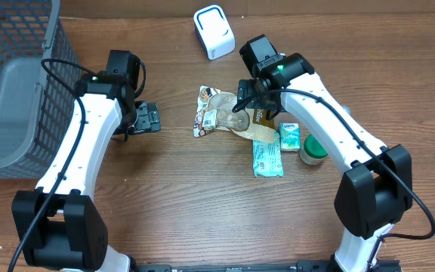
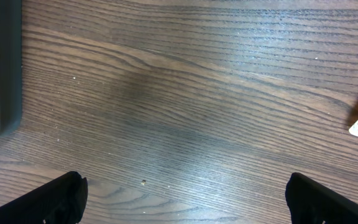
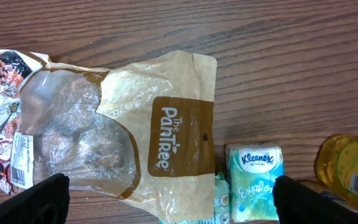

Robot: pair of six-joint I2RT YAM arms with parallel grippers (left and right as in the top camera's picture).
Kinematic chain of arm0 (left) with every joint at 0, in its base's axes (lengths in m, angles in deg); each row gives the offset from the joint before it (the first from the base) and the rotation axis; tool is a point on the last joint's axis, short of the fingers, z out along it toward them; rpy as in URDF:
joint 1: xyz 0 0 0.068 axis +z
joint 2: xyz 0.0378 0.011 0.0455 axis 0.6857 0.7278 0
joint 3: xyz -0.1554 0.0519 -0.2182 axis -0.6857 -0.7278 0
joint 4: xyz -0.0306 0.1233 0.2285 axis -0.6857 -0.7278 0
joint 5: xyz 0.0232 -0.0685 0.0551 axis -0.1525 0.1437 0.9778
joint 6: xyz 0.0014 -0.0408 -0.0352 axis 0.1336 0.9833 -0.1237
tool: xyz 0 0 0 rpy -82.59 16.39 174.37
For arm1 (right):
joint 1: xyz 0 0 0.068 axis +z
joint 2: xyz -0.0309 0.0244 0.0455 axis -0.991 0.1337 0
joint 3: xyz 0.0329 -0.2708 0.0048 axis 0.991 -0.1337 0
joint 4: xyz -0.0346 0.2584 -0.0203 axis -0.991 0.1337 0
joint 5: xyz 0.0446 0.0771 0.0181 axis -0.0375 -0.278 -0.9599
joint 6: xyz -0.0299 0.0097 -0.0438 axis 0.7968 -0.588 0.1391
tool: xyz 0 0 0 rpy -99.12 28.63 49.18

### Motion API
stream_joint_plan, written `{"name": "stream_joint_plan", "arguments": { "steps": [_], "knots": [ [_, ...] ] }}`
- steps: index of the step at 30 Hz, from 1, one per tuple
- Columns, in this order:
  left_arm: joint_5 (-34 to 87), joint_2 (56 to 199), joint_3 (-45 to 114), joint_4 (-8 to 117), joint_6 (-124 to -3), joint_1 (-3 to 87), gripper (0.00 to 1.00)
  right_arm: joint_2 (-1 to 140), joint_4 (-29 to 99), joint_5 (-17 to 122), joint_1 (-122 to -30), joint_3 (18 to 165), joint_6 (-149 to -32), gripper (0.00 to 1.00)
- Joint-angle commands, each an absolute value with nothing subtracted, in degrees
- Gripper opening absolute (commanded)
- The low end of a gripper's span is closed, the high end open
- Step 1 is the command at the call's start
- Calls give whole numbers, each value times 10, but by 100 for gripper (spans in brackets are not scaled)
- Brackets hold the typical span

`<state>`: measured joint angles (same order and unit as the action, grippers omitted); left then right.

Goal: Scan the item barcode

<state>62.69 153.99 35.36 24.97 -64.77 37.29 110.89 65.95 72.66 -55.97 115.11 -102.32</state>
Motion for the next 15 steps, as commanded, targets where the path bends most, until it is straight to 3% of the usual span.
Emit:
{"name": "stream_joint_plan", "arguments": {
  "steps": [1,15],
  "knots": [
    [632,1541,354,251,-640,373,100,1101,656,731,-558,1153,-1027,100],
    [633,1548,354,251,-640,373,100,1101,656,731,-558,1153,-1027,100]
  ]
}}
